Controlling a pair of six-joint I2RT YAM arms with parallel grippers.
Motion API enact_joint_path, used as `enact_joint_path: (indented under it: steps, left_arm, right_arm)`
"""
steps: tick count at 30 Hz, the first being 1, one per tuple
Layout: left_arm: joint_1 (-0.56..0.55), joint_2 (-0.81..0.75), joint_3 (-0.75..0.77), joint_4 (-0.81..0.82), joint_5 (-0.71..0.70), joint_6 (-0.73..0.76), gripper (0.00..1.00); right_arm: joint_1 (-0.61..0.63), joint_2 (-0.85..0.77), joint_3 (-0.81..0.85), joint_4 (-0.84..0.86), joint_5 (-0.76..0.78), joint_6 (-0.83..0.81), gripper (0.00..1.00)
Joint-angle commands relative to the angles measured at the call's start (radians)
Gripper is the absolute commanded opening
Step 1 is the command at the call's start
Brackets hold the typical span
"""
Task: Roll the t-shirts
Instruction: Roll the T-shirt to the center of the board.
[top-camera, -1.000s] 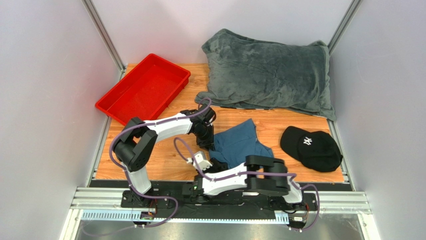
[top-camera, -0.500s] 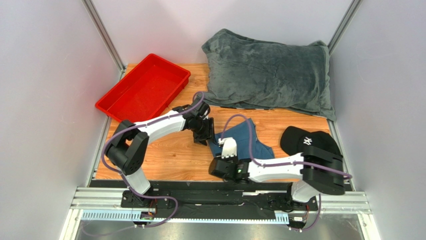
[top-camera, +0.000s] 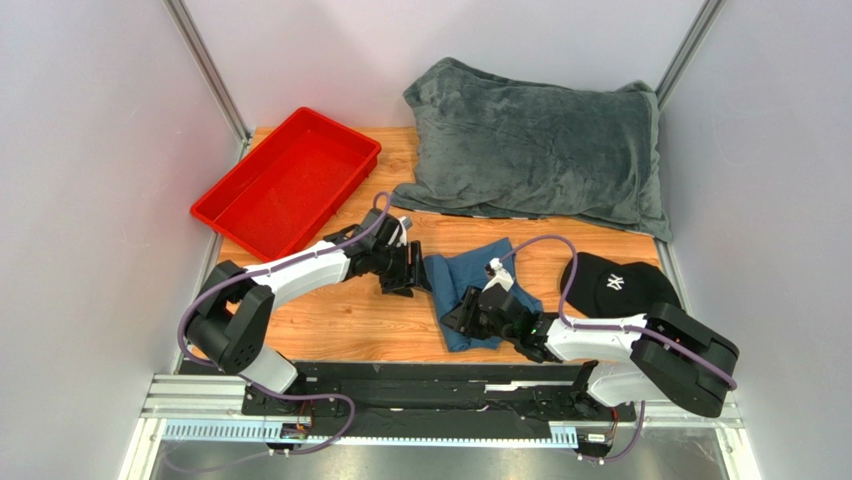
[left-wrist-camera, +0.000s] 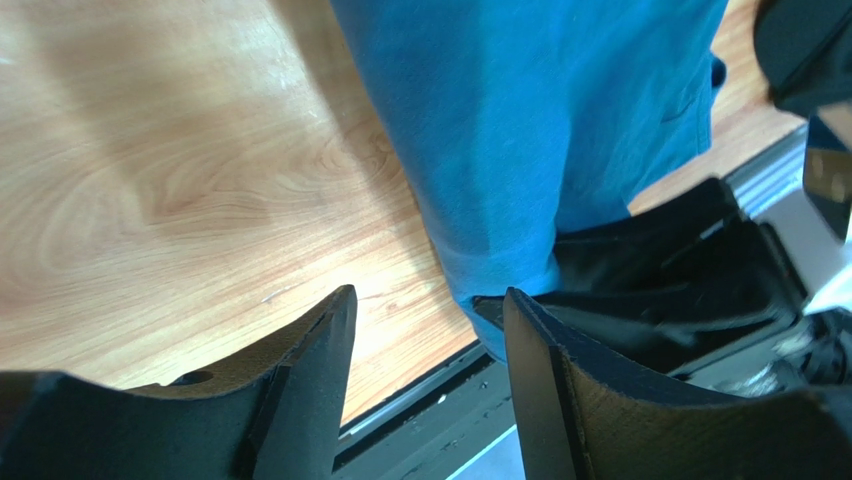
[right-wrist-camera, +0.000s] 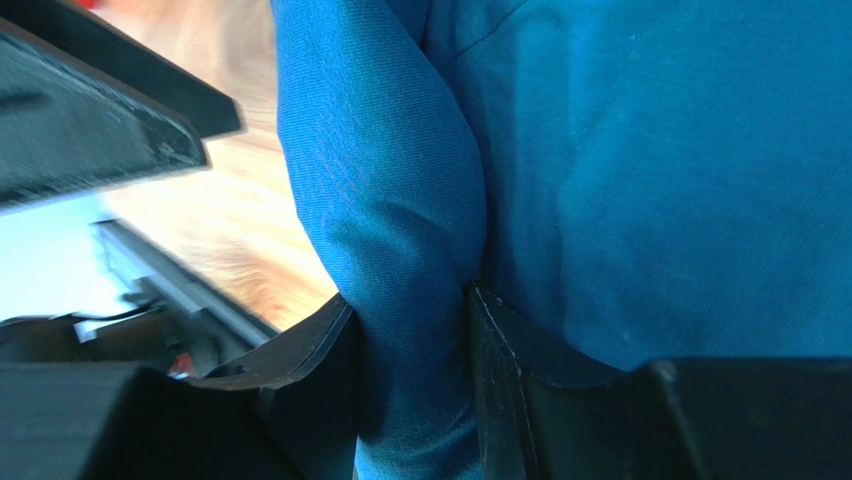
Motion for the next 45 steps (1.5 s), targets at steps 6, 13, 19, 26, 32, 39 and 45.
enact_joint_path:
  steps: [6,13,19,26,32,39,45]
  left_arm:
    - [-0.001,0.079,-0.064,0.385,0.115,-0.087,0.74]
    - [-0.007,0.188,-0.033,0.408,0.085,-0.118,0.75]
    - [-0.024,0.205,-0.012,0.361,-0.009,-0.135,0.65]
    - [-0.087,0.217,0.091,0.101,-0.167,-0.137,0.4]
    - [-0.099,0.237,0.153,-0.044,-0.236,-0.115,0.28]
    - [-0.099,0.245,0.163,-0.081,-0.245,-0.106,0.28]
    - [-0.101,0.256,0.186,-0.095,-0.242,-0.098,0.27]
  right_arm:
    - [-0.092,0.076,-0.162,0.208,-0.266,0.102,0.42]
    - [-0.16,0.162,-0.232,0.381,-0.352,0.148,0.42]
    - [-0.18,0.257,-0.258,0.519,-0.394,0.174,0.42]
    - [-0.2,0.378,-0.272,0.673,-0.449,0.211,0.47]
    - [-0.197,0.308,-0.277,0.589,-0.429,0.177,0.56]
    - [-0.148,-0.021,-0.222,0.107,-0.311,0.081,0.63]
    - [-0.143,-0.24,-0.194,-0.13,-0.263,0.03,0.66]
